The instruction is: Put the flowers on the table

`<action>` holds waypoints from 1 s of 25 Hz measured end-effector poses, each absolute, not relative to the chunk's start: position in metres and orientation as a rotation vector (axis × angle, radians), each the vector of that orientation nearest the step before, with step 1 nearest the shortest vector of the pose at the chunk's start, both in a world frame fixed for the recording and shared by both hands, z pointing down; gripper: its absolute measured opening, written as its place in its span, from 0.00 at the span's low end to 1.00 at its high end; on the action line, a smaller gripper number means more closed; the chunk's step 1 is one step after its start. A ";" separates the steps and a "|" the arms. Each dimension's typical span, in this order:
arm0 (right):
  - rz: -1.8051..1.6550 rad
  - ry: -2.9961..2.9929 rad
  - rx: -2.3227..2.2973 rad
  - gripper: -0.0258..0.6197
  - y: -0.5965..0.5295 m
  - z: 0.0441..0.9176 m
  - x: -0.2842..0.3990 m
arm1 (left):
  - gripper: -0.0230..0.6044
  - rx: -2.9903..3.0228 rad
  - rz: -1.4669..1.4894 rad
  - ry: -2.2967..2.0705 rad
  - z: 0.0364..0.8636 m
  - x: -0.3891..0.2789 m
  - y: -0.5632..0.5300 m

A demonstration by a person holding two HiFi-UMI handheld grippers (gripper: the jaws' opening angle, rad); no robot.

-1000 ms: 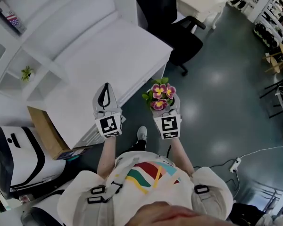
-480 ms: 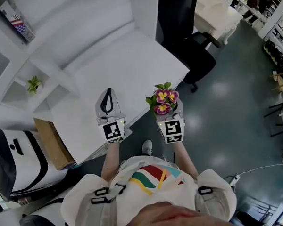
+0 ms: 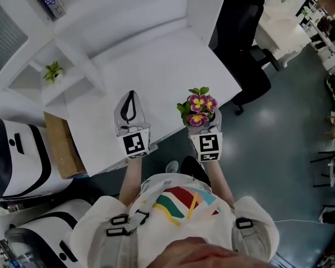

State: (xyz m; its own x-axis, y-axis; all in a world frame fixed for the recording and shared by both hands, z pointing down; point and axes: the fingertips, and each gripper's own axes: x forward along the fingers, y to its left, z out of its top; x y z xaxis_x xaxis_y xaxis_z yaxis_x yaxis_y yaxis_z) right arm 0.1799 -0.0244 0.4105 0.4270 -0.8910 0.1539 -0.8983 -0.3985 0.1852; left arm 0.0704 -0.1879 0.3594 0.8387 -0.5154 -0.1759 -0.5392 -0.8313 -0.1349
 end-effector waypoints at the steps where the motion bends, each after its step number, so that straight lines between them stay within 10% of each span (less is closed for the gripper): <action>1: 0.036 -1.591 2.425 0.57 -0.032 0.410 0.178 | 0.04 -2.829 0.202 0.850 0.357 0.066 -0.192; 25: -0.121 -2.307 1.735 0.57 -0.191 0.418 0.183 | 0.04 -2.520 0.187 1.560 0.355 0.053 -0.236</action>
State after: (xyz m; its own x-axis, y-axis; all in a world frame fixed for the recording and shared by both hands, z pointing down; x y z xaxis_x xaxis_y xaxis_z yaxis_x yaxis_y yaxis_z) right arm 0.1830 -0.1914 0.4179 -0.2586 -0.9543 0.1496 -0.9334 0.2867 0.2158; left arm 0.0526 -0.2362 0.3548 0.4443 -0.8742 -0.1958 -0.8957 -0.4375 -0.0792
